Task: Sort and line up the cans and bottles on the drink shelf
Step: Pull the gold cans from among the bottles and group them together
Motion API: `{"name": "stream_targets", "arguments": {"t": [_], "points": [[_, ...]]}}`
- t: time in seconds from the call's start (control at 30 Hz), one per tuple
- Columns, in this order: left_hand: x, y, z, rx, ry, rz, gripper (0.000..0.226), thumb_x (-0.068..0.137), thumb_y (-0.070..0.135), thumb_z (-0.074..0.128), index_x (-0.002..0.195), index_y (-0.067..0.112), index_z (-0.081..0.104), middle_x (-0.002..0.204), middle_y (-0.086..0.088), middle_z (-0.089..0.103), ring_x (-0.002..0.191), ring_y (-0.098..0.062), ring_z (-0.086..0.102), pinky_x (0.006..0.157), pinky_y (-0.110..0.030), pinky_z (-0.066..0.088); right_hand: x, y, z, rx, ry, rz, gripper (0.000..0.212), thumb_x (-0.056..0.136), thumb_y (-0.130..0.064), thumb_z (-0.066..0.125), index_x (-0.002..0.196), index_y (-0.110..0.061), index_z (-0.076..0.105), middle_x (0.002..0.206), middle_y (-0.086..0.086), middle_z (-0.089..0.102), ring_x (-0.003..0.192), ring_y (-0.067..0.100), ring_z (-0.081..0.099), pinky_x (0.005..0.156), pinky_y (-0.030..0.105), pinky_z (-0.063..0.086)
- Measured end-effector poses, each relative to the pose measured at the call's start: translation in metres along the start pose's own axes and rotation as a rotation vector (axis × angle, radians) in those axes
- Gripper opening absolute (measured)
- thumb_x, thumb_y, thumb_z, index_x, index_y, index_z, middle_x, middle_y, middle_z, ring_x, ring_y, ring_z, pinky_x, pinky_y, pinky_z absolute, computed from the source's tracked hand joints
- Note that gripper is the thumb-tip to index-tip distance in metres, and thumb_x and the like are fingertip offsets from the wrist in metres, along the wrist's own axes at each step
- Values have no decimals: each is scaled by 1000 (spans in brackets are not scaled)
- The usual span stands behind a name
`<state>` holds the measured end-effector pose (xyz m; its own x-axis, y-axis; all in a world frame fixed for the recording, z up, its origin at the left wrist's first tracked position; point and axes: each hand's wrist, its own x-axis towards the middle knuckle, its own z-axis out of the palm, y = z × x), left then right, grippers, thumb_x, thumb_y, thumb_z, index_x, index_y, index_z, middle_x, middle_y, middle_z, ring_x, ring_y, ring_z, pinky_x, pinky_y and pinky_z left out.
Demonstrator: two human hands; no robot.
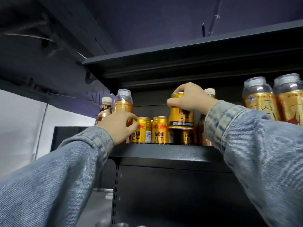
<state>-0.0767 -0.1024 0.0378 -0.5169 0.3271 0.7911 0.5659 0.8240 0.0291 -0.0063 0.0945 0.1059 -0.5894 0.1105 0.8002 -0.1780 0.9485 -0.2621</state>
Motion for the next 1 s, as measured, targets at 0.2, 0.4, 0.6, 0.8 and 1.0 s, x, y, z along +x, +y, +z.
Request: {"name": "stream_targets", "arguments": {"t": [0.2,0.4,0.6,0.8,1.0], "points": [[4,-6,9,-44,102,47,42,93,42,45,132,26,45,129,1,56,115,-19,54,100,-36,38,-4,2,1,-199,-145,69,46,79,-42,63,117,-18,57,94,0,59,77,14,55,56,24,42],[12,-8,15,-82,116,71,44,92,43,44,132,25,46,129,-2,56,114,-21,55,98,-42,45,-8,-12,10,-370,-290,80,48,85,-43,56,122,-12,55,98,4,58,85,19,55,71,30,44],[14,-3,13,-47,144,76,42,94,38,44,133,23,46,132,-2,53,117,-20,52,99,-38,39,-17,-19,4,-443,-441,116,44,90,-36,56,126,-11,51,98,4,57,81,17,56,61,24,44],[11,-3,12,-66,152,98,41,94,37,45,132,22,47,131,-2,54,117,-20,52,99,-38,40,-19,-27,4,-421,-547,178,49,93,-30,54,135,-7,42,107,9,52,94,23,52,83,35,44],[5,-6,9,-46,180,91,39,94,39,44,130,24,48,128,0,55,116,-19,52,96,-37,39,-18,-27,9,-510,-572,187,55,93,-39,52,136,-7,40,126,13,56,93,22,51,83,32,43]]}}
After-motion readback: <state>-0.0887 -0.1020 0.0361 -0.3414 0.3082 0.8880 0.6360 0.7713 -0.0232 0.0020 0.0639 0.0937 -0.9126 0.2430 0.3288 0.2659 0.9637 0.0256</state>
